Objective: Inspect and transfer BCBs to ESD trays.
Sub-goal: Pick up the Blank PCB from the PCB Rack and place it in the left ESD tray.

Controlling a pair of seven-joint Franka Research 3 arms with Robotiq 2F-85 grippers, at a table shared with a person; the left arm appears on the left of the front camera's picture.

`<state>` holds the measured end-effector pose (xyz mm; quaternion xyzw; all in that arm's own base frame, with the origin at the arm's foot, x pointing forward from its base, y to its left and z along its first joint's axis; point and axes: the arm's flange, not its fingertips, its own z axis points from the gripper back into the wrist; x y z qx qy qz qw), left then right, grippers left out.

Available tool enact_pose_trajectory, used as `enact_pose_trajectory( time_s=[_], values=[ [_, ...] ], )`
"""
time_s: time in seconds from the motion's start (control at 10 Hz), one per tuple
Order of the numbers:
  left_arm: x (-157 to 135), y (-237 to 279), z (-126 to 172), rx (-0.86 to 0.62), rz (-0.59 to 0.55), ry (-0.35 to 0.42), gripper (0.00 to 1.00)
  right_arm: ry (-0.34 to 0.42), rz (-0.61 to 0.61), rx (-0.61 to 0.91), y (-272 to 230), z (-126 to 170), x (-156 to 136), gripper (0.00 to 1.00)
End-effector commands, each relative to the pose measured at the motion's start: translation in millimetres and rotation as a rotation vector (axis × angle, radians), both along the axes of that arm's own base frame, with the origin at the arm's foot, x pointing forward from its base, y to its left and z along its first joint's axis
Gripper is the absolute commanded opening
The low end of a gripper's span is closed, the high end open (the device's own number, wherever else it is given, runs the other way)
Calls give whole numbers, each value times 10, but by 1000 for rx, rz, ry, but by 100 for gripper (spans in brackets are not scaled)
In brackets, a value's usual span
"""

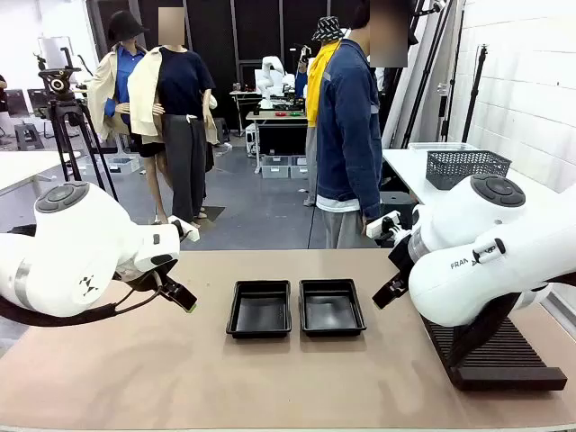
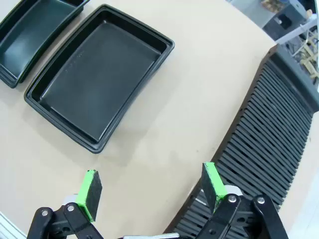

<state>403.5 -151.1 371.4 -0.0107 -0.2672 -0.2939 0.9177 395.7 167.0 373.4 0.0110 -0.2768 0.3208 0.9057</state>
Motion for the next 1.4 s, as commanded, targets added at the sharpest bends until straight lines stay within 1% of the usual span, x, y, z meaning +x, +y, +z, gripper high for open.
enact_pose_trajectory(
  time_s=[0.0, 1.3],
  values=[
    [-1, 0, 0, 0, 0, 0, 100, 0, 0, 0, 0, 0, 0, 100],
    [-1, 0, 0, 0, 0, 0, 100, 0, 0, 0, 0, 0, 0, 100]
  ],
)
